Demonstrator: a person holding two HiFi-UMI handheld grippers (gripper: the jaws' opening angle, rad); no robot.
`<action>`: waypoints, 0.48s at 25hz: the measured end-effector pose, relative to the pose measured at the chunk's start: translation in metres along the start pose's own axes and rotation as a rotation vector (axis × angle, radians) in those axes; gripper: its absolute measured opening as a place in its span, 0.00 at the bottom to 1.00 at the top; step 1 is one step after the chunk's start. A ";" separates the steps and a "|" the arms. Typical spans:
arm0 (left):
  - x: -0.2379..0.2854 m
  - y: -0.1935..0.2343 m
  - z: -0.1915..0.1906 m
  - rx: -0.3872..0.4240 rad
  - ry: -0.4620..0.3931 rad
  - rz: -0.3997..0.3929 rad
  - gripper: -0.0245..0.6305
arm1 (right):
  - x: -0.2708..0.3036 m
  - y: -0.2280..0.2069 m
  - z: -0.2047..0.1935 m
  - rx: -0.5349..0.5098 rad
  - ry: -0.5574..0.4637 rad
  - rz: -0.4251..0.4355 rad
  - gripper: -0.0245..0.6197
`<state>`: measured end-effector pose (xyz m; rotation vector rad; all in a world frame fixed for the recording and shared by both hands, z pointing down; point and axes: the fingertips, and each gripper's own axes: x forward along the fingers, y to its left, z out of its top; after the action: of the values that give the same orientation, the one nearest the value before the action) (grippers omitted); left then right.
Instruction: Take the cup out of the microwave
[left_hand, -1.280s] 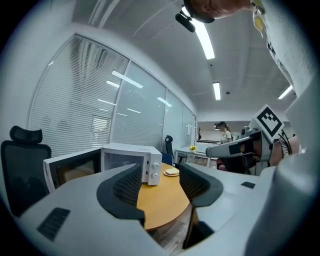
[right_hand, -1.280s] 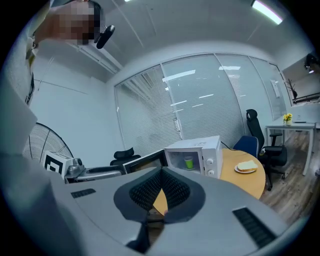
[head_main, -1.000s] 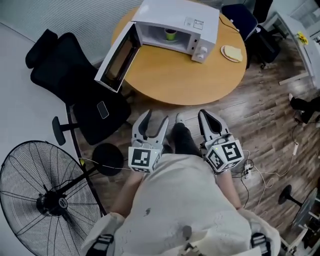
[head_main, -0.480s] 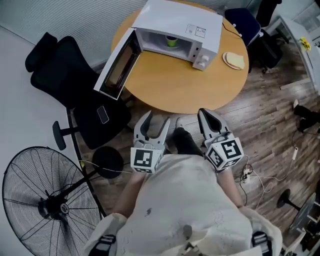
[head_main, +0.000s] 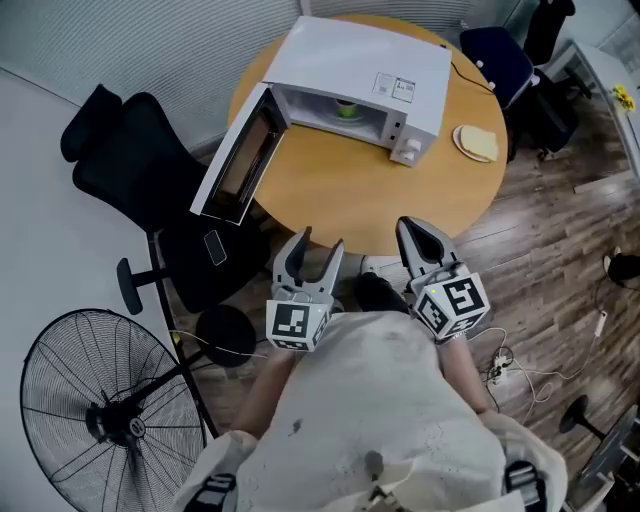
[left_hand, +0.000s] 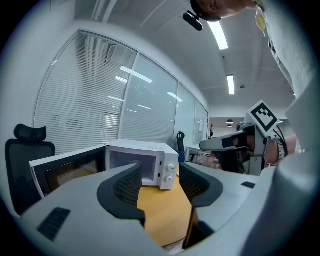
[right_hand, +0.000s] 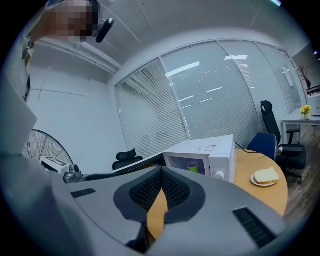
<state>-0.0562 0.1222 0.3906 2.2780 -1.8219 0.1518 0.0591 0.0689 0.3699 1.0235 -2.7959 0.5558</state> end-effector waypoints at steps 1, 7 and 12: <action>0.006 0.000 0.002 -0.001 0.000 0.005 0.42 | 0.004 -0.005 0.002 -0.002 0.001 0.008 0.05; 0.037 -0.006 0.008 -0.009 -0.001 0.041 0.42 | 0.019 -0.031 0.016 -0.014 0.005 0.059 0.05; 0.063 -0.012 0.009 -0.027 -0.011 0.066 0.42 | 0.025 -0.055 0.022 -0.017 0.012 0.086 0.05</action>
<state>-0.0308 0.0624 0.3942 2.2065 -1.8938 0.1250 0.0761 0.0067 0.3712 0.8972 -2.8404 0.5442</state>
